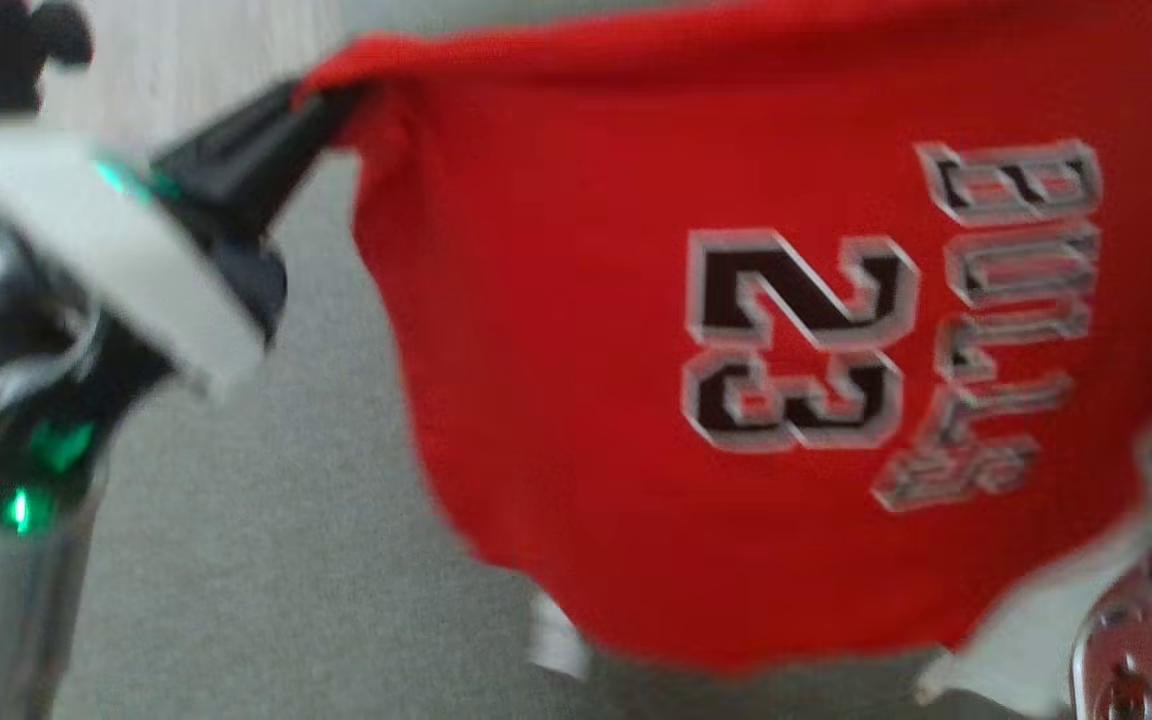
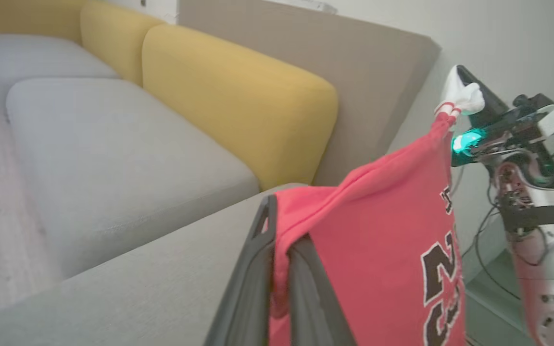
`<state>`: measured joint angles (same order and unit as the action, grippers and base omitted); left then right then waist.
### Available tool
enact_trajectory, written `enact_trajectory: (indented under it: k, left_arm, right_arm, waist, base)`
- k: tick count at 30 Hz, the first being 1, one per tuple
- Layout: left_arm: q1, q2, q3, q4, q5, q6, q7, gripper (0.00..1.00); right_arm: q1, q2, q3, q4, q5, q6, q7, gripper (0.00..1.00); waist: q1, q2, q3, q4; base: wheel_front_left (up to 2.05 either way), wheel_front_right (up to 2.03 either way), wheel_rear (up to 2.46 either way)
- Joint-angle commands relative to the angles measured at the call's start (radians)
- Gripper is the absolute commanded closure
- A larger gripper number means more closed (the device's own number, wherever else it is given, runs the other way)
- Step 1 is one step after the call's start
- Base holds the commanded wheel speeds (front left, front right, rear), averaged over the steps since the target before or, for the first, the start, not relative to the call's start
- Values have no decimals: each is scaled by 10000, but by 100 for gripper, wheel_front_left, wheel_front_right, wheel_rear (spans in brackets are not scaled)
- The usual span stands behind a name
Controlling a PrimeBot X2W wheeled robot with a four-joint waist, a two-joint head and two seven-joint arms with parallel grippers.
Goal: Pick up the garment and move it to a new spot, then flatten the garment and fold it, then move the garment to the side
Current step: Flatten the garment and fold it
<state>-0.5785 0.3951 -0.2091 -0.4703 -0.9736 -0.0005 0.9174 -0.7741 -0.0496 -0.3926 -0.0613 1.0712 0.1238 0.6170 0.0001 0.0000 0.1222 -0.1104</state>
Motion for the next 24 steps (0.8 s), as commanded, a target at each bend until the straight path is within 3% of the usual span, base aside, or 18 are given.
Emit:
enact_trajectory:
  k: [1,4,7,8,9,11,15,19,24]
  left_arm:
    - [-863,409,359,225,460,-107,-146,100]
    - [-2113,284,-66,2159,1772,-426,-909,100]
    - [-3804,-35,-353,4169,3229,-574,-2316,100]
    - [-4458,-193,-374,4785,3709,-568,-2999,100]
    - [-5762,-494,-427,5916,4547,-626,-4540,100]
    - [-6845,-740,-512,6958,5179,-738,-6134,100]
    - [-8243,-917,-778,8712,6055,-870,-8353,100]
    - [-7987,-892,-1499,9780,6488,-1127,-9804,100]
    - [-5607,-475,-2775,9879,6415,-1277,-10429,100]
  right_arm:
    - [-669,-8,398,123,-134,69,-206,100]
    - [-1774,-8,898,1924,-391,69,-1218,100]
    - [-3456,-8,1364,3892,-584,69,-2610,100]
    - [-4130,-8,1518,4443,-533,69,-3112,100]
    - [-5417,-7,1737,5556,-424,69,-4054,100]
    - [-6536,-7,1966,6467,-226,69,-4854,100]
    - [-7769,-7,2644,7431,349,69,-5834,100]
    - [-6601,-7,3658,7419,149,69,-6240,100]
    - [-2887,-17,4546,6298,-913,69,-6366,100]
  waist:
    - [-1,0,846,22]
    - [-1,0,1630,56]
    - [-1,0,2394,20]
    - [-1,0,2654,5]
    - [-1,0,3147,-28]
    - [-1,0,3515,-59]
    - [-1,0,4195,-185]
    - [-1,0,4376,-239]
    - [-1,0,3997,-234]
  base:
    - [0,0,0]
    - [0,0,0]
    - [0,0,0]
    - [0,0,0]
    - [0,0,0]
    - [0,0,0]
    - [0,0,0]
    - [0,0,0]
    - [0,0,0]
